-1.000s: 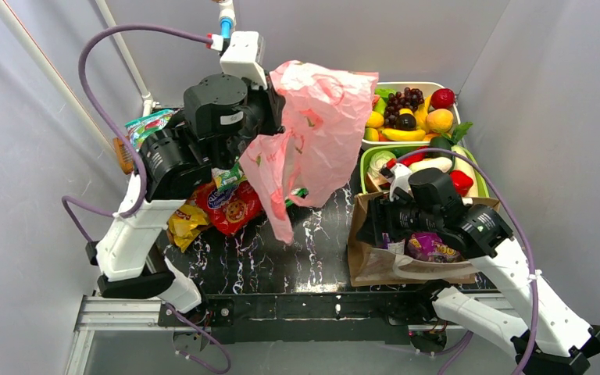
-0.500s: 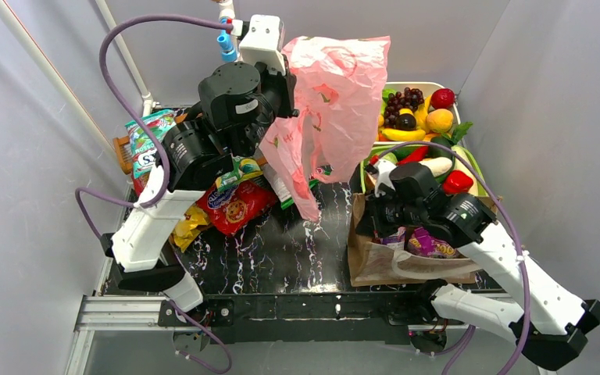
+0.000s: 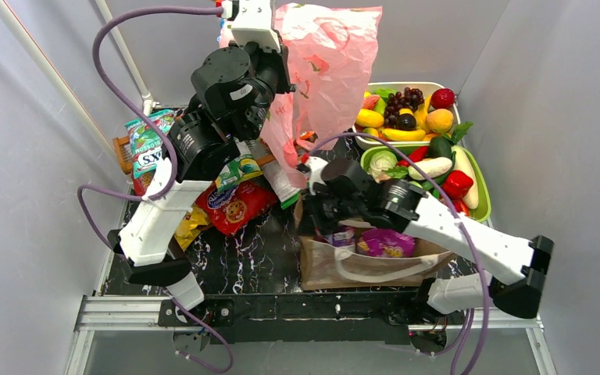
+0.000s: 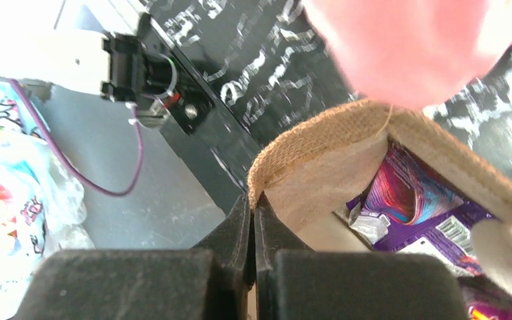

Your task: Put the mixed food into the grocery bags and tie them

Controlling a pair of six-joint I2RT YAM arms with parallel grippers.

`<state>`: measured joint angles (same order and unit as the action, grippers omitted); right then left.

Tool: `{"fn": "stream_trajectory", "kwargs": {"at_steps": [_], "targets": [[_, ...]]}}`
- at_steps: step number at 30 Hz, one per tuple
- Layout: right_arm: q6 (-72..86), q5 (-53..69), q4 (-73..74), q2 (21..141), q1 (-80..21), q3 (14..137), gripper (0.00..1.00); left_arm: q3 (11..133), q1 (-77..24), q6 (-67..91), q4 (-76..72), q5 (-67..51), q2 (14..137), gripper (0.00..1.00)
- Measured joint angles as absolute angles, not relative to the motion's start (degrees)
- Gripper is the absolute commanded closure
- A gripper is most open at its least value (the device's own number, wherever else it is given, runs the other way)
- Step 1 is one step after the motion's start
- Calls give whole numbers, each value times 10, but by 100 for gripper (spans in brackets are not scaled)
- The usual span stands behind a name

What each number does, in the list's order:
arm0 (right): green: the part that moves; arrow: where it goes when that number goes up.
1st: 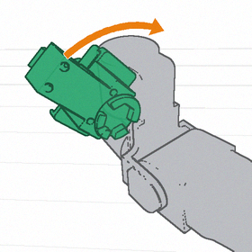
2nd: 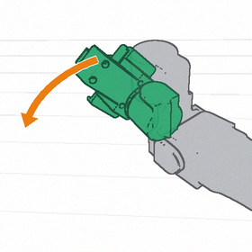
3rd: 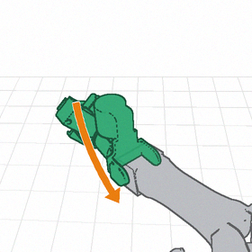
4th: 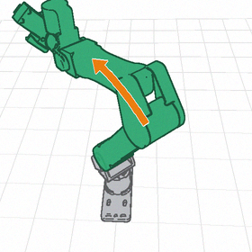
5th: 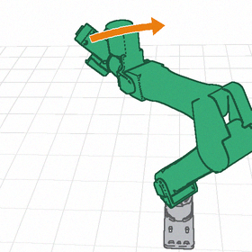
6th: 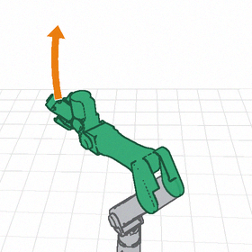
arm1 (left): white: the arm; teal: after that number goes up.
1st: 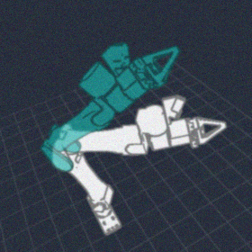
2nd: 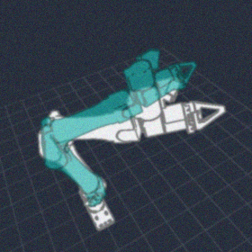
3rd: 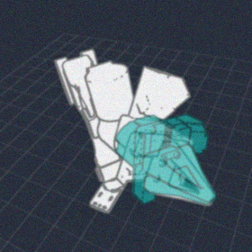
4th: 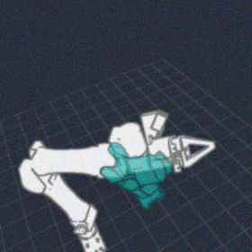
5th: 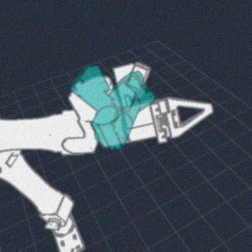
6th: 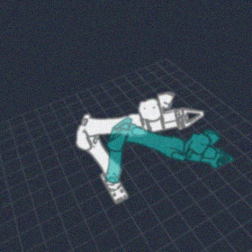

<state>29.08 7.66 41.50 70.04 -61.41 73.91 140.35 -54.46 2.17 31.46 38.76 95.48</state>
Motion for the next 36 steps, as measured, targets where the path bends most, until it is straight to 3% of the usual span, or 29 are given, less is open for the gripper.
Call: {"fn": "stream_trajectory", "kwargs": {"at_steps": [15,28,30,33,36], "targets": [[276,119,212,989,-707,964,99,1405,-526,-35,257,428,929,99],[258,167,172,1097,-729,1073,99,1387,-526,-36,270,460,865,98],[249,164,174,1090,-729,1066,84,1381,-526,-34,270,460,853,98],[234,144,190,1049,-729,1026,43,1359,-526,-24,262,454,832,98],[212,116,220,980,-729,984,27,1341,-526,-8,255,441,822,99]]}}
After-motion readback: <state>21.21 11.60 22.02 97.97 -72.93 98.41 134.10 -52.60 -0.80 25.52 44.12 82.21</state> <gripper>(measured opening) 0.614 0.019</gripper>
